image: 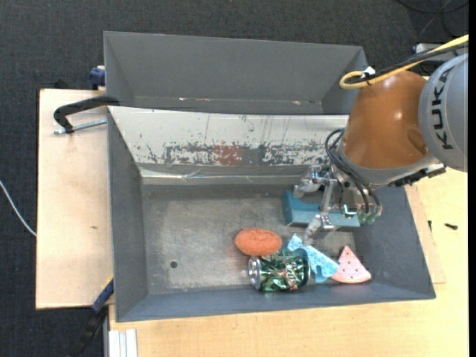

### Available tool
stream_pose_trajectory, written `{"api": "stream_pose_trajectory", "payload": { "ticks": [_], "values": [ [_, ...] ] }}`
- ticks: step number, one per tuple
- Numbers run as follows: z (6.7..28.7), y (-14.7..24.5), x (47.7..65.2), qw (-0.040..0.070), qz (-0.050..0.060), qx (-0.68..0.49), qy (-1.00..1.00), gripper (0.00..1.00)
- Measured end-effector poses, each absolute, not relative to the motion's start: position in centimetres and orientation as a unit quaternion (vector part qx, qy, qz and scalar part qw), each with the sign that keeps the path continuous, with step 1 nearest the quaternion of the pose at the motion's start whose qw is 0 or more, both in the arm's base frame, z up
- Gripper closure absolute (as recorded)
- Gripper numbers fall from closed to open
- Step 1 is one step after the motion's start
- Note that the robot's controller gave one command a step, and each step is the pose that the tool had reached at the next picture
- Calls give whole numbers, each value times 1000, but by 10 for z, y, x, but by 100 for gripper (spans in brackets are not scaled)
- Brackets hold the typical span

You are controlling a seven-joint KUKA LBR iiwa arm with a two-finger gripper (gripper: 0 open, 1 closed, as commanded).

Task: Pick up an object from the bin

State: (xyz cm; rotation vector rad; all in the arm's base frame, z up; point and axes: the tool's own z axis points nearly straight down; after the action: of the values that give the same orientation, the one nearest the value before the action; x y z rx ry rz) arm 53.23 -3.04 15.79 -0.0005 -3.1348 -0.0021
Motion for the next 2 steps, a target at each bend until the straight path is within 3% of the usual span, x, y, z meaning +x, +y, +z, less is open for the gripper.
{"api": "stream_pose_trajectory", "payload": {
  "ticks": [1, 2],
  "values": [
    [161, -30, 533, 1, 0, 0, -1000, 0],
    [136, -57, 547, -5, -2, 8, -1000, 0]
  ]
}}
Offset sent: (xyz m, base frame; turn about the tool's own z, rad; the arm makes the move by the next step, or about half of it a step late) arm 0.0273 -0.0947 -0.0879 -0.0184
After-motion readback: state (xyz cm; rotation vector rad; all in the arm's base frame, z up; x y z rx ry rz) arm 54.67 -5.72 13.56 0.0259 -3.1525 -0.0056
